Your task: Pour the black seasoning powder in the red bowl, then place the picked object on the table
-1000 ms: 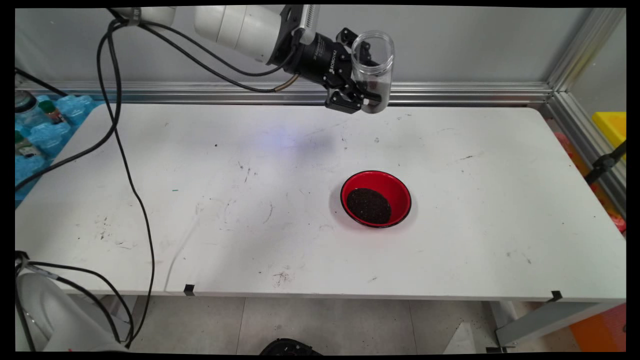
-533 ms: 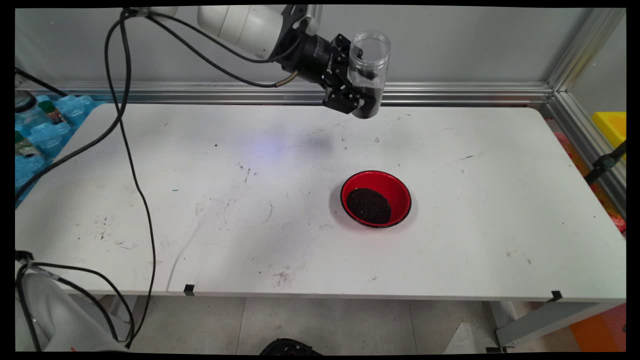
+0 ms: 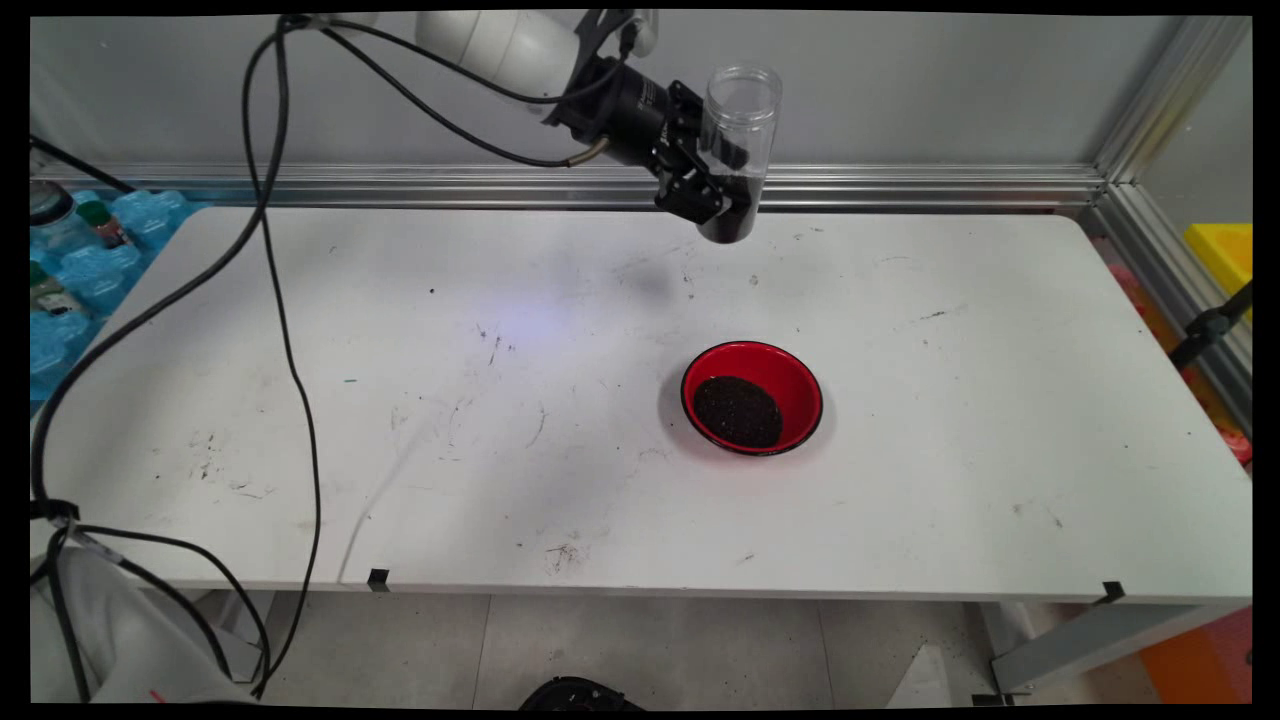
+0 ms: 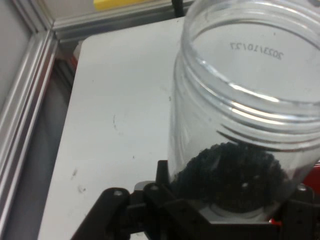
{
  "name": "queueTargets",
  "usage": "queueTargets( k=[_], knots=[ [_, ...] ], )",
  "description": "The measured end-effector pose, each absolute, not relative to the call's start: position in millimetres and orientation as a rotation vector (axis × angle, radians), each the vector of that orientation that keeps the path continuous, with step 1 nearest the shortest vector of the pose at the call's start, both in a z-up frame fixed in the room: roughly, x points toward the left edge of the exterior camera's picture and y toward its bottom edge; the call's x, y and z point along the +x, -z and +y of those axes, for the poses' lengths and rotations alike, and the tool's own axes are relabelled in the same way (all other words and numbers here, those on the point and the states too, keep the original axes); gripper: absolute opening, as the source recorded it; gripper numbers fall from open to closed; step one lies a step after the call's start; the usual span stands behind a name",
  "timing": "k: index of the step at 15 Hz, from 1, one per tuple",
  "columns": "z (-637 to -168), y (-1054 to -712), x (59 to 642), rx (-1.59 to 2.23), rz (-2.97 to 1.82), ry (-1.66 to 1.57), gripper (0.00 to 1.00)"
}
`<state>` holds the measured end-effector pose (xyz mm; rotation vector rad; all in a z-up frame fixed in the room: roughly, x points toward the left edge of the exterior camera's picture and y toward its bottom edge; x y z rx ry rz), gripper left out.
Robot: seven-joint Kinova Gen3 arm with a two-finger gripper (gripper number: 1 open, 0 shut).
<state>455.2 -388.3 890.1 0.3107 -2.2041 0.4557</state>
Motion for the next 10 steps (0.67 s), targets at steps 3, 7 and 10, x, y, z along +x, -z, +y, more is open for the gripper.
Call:
queueTargets(
  k=[3, 7, 10],
  knots=[
    [-398.8, -876.0, 451.9, 0.358, -2.209, -0.429, 0.00],
    [-409.7, -849.4, 444.4, 0.391, -2.226, -0.391, 0.00],
    [-416.7, -825.5, 437.9, 0.397, -2.241, -0.364, 0.00]
  ],
)
